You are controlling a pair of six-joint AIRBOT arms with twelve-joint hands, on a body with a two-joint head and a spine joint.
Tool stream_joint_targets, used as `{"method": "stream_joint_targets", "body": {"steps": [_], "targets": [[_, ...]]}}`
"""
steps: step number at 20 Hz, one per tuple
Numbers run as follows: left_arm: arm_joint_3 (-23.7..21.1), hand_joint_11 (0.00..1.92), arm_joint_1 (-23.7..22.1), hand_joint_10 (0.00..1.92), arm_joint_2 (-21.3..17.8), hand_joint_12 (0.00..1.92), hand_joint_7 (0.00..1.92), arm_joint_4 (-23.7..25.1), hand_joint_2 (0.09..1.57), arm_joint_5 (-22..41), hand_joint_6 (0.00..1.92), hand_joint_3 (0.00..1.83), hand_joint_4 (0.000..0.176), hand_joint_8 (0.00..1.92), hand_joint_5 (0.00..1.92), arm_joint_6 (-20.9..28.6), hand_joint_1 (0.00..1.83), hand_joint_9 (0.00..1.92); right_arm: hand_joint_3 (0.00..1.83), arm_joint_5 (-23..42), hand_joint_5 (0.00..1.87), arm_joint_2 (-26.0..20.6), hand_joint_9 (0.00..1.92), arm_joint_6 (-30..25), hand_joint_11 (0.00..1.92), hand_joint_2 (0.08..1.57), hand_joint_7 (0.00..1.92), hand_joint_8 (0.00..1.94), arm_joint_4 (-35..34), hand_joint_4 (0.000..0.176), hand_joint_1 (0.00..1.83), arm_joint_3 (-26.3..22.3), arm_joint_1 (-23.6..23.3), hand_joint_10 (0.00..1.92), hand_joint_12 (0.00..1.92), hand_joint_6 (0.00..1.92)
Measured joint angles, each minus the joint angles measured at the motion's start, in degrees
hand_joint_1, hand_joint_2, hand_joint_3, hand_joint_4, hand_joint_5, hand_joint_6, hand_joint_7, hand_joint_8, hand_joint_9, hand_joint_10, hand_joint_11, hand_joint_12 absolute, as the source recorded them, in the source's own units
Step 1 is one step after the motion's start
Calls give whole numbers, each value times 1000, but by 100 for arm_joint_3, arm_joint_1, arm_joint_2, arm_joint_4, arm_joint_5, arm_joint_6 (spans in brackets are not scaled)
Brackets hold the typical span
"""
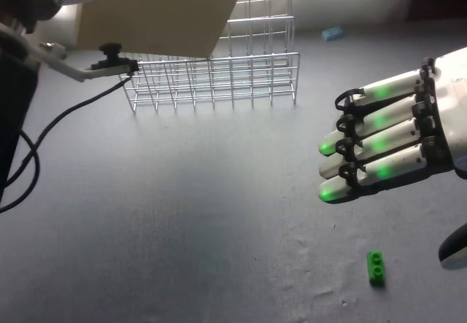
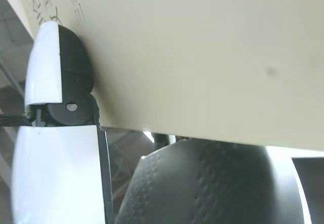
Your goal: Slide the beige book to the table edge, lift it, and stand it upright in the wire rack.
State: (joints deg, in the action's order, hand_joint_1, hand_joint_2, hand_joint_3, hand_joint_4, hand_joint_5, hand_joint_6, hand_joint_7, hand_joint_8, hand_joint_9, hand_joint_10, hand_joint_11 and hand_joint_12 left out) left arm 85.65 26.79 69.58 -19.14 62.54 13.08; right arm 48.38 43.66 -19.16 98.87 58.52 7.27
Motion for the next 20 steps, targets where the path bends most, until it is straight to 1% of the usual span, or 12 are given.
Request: {"method": "stream_joint_targets", "body": {"steps": [9, 10, 12, 14, 16, 20], "targets": [[328, 687, -90, 1500, 389, 1468, 723, -42, 1218, 0, 1185, 0, 0, 1420, 763, -7, 1345, 747, 0, 50, 299, 0, 277, 22, 0, 1173, 305, 0, 2, 0, 289, 0, 0, 1, 831, 2], [380, 670, -107, 1518, 446, 1476, 692, -59, 1225, 4, 1192, 1, 0, 1456, 764, 2, 1342, 732, 2, 48, 291, 0, 268, 24, 0, 1181, 296, 1, 4, 0, 279, 0, 0, 2, 788, 1], [455, 665, -138, 1523, 533, 1479, 684, -59, 1228, 11, 1194, 2, 0, 1466, 764, 7, 1341, 729, 2, 55, 289, 0, 266, 24, 0, 1183, 294, 2, 7, 0, 276, -11, 0, 2, 775, 1], [542, 665, -151, 1524, 656, 1480, 684, -48, 1228, 9, 1194, 1, 0, 1466, 763, 52, 1341, 728, 2, 61, 289, 0, 266, 24, 0, 1183, 293, 1, 15, 0, 275, -24, 0, 2, 773, 1], [645, 665, -149, 1524, 748, 1481, 684, -37, 1228, 0, 1194, 1, 0, 1467, 763, 216, 1341, 728, 2, 72, 289, 0, 266, 26, 0, 1183, 294, 1, 15, 0, 275, -31, 0, 2, 772, 1], [734, 664, -138, 1524, 833, 1482, 683, -98, 1229, 15, 1195, 1, 0, 1467, 763, 393, 1341, 728, 2, 68, 289, 0, 266, 31, 0, 1183, 294, 1, 20, 0, 275, -42, 0, 2, 771, 1]]}}
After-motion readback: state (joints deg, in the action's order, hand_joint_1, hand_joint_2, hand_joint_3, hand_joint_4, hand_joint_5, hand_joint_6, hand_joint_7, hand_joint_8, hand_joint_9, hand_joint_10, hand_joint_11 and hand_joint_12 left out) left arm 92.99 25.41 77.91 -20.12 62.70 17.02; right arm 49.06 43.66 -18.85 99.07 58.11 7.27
